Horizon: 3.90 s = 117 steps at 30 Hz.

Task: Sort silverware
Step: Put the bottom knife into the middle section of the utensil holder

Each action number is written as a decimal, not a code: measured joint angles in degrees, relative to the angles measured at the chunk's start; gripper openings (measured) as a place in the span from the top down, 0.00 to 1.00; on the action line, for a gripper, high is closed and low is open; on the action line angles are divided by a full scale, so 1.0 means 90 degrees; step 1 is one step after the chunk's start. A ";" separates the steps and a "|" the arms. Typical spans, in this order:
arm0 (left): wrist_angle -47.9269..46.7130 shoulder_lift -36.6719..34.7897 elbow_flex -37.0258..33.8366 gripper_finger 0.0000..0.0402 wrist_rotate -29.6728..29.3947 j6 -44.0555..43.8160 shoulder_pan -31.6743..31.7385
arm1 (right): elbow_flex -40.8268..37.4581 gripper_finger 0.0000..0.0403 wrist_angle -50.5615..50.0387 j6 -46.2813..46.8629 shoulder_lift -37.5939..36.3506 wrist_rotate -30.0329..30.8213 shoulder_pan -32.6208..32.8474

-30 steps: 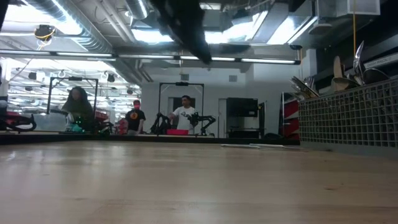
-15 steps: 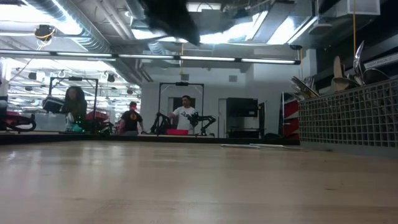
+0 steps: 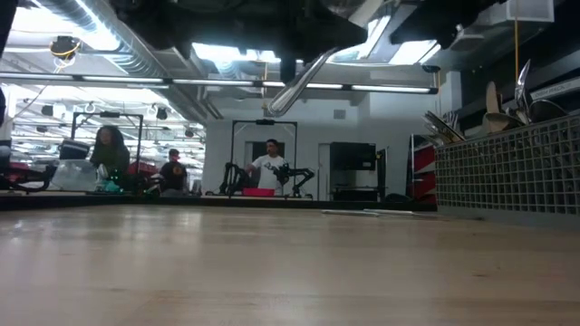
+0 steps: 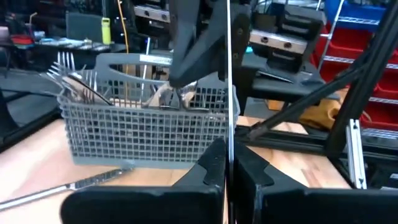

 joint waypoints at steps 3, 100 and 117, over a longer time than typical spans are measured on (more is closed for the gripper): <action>-0.0013 0.0062 -0.0007 1.00 0.0016 0.0011 -0.0005 | 0.0000 0.97 0.0364 -0.0010 0.0291 0.0308 -0.0002; 0.1077 0.4351 0.5781 1.00 0.1636 0.1948 0.1684 | 0.0010 0.97 0.2843 -0.1351 -0.0222 -0.0414 0.0000; 0.0370 0.5251 0.6969 1.00 0.1609 0.1839 0.1758 | 0.0010 0.97 0.2746 -0.1354 -0.0222 -0.0431 0.0002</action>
